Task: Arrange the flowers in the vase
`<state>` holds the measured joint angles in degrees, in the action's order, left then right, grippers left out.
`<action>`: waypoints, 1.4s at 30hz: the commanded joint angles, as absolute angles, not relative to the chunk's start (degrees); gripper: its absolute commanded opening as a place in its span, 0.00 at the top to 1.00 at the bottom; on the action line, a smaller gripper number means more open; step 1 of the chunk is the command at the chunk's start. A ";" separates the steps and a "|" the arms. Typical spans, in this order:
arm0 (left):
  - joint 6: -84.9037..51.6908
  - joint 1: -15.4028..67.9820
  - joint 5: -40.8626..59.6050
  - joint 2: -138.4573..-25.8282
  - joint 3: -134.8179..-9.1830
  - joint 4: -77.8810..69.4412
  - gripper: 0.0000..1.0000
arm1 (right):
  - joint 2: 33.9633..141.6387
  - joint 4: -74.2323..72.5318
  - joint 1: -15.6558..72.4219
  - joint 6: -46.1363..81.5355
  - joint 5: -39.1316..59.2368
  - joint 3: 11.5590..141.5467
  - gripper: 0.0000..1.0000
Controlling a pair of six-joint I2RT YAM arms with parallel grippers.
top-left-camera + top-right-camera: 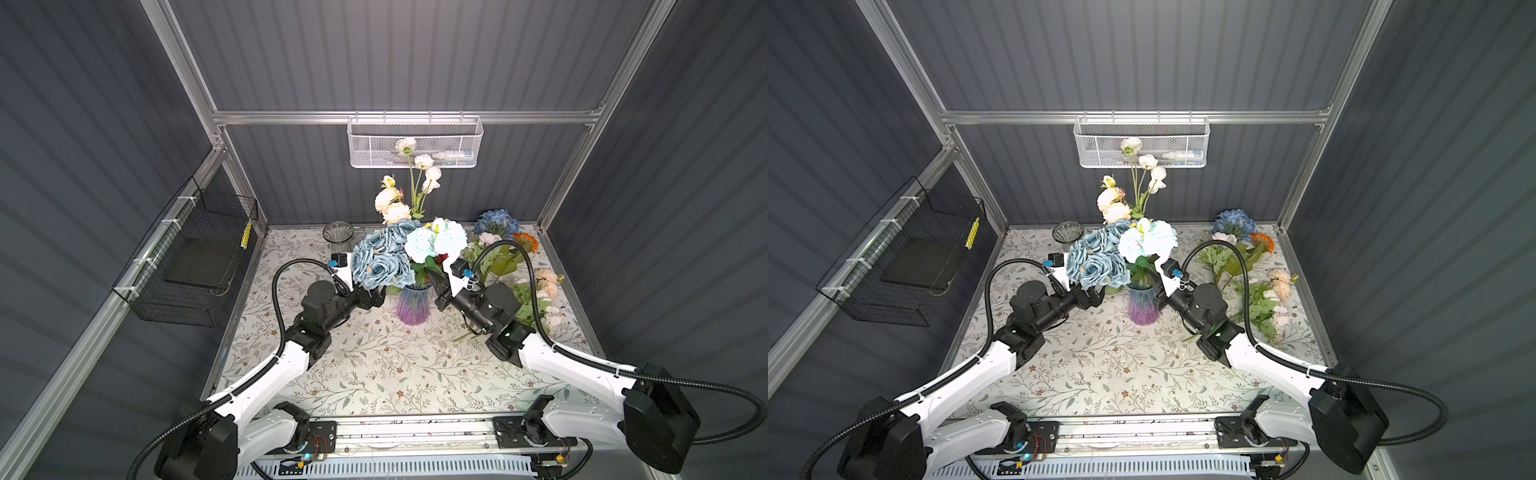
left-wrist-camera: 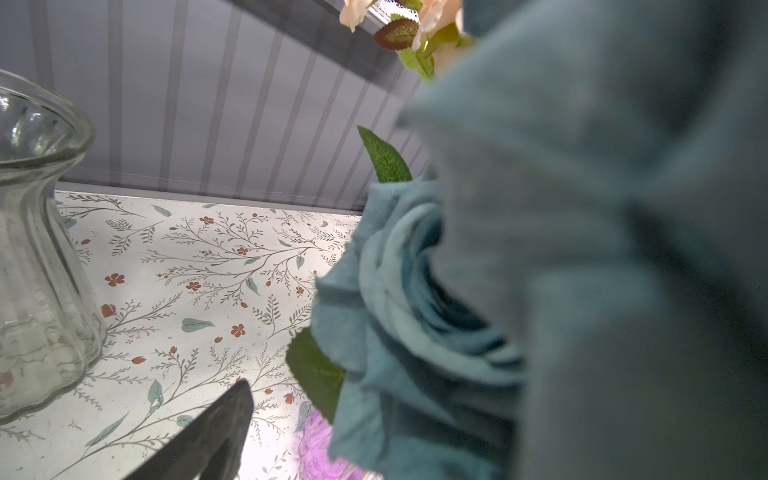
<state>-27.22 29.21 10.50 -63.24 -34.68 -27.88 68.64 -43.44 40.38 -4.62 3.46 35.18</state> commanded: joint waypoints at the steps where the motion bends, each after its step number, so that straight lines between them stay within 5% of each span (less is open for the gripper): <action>1: -26.27 29.36 10.49 -63.45 -35.86 -27.61 0.01 | 67.95 -43.09 40.43 -2.27 2.40 32.90 0.86; 27: -30.95 29.27 -2.79 -50.60 -28.64 -13.28 0.01 | 50.33 -31.06 40.40 0.14 -1.67 22.63 0.25; 31: -34.29 29.26 -10.44 -51.33 -28.29 -8.49 0.01 | 54.02 -35.43 40.59 4.28 1.61 20.75 0.17; 42: -34.36 29.00 -10.18 -57.13 -29.18 -13.88 0.00 | 83.49 -72.17 45.17 1.86 -3.80 21.27 0.10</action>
